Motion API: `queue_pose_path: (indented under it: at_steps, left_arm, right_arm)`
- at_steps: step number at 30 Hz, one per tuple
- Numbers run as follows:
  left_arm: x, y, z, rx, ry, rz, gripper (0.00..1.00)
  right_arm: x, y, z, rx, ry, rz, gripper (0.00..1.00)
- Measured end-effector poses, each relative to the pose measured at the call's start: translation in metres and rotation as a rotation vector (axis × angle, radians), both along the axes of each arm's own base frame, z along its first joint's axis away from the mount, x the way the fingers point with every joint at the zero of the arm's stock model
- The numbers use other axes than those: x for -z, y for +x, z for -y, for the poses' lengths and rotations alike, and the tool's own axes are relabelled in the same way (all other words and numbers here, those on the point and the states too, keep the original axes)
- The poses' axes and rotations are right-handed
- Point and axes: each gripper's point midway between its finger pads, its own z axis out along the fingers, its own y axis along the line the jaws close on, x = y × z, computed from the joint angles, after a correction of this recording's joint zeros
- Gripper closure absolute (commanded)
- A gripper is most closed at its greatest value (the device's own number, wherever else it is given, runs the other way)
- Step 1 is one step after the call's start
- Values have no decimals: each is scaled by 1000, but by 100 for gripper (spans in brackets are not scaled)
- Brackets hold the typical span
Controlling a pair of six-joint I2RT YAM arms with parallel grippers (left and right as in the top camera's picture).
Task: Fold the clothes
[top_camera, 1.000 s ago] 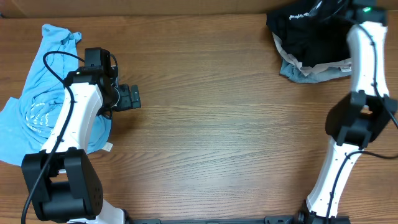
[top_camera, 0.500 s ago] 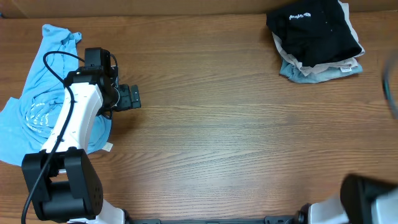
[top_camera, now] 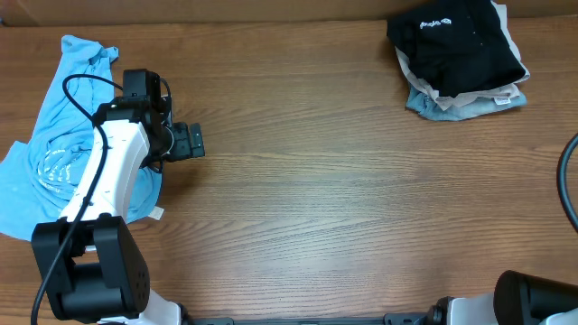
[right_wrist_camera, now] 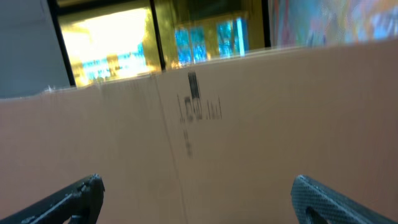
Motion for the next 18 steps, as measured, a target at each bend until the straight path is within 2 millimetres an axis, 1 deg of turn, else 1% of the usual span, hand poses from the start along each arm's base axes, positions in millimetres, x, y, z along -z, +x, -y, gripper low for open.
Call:
queue_pose_path:
  at_steps: [1, 2, 4, 6, 8, 10, 12, 14, 16, 18]
  left_arm:
    - [0, 0, 0, 0, 0, 0, 0]
    - [0, 0, 0, 0, 0, 0, 0]
    - [0, 0, 0, 0, 0, -1, 0]
    - [0, 0, 0, 0, 0, 0, 0]
    - [0, 0, 0, 0, 0, 0, 0]
    - [0, 0, 0, 0, 0, 0, 0]
    - [0, 0, 0, 0, 0, 0, 0]
    - [0, 0, 0, 0, 0, 0, 0]
    - [0, 0, 0, 0, 0, 0, 0]
    - [0, 0, 0, 0, 0, 0, 0]
  right_arm:
    - [-1, -1, 0, 0, -1, 3, 0]
    - [-6, -3, -1, 0, -5, 24, 0]
    - [-27, -9, -2, 1, -27, 116, 0]
    - [-44, -20, -5, 0, -45, 193, 0]
    - [-52, -27, -8, -6, -54, 234, 0]
    - [-56, -35, -15, -28, -59, 271, 0]
    - [-57, -41, -24, -59, -61, 302, 0]
    - [-51, -42, -31, -88, -59, 319, 0]
    - [-38, -39, -35, -107, -54, 306, 0]
    - [-18, -31, -39, -124, -47, 275, 0]
